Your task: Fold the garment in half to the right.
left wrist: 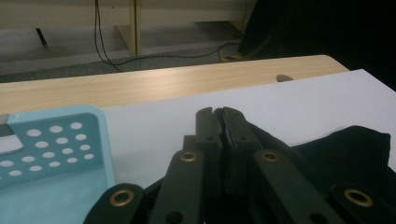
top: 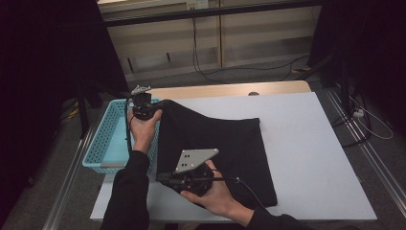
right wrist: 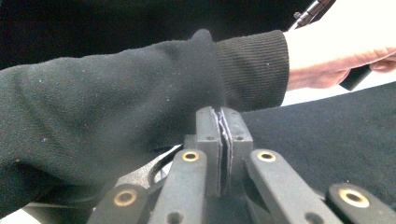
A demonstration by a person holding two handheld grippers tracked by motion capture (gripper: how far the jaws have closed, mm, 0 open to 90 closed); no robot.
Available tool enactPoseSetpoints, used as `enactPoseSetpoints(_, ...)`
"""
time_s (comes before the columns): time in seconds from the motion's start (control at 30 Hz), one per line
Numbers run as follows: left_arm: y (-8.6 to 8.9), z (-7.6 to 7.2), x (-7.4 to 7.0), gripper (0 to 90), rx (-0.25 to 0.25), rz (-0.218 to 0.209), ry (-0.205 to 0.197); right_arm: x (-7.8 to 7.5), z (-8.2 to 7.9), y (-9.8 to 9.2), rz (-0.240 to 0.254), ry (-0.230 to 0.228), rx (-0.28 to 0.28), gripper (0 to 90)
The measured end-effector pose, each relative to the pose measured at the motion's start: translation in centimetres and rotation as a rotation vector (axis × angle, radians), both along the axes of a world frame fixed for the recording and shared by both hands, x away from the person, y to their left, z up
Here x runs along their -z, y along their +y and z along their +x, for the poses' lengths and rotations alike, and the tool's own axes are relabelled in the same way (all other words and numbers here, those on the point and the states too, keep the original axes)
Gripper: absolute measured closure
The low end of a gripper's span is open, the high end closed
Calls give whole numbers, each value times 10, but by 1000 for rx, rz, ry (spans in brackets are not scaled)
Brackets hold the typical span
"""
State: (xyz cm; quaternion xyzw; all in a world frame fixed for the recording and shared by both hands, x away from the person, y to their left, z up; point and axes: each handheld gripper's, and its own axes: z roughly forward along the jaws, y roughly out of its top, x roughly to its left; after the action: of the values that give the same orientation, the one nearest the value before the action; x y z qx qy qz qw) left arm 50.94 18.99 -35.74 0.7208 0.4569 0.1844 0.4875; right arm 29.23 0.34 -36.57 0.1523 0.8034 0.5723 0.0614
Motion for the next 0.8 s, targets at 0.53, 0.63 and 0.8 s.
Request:
enactPoseSetpoints(0.53, 16, -2, -19, 861, -26, -7, -28, -15, -1, 16, 33, -25, -21, 878)
enactPoseSetpoints(0.63, 19, -2, -23, 860, -28, -6, -36, -21, 0, 20, 36, -38, -27, 878)
enactPoseSetpoints(0.8, 23, -3, -29, 860, -41, 1, -41, -25, 1, 26, 41, -44, -34, 878)
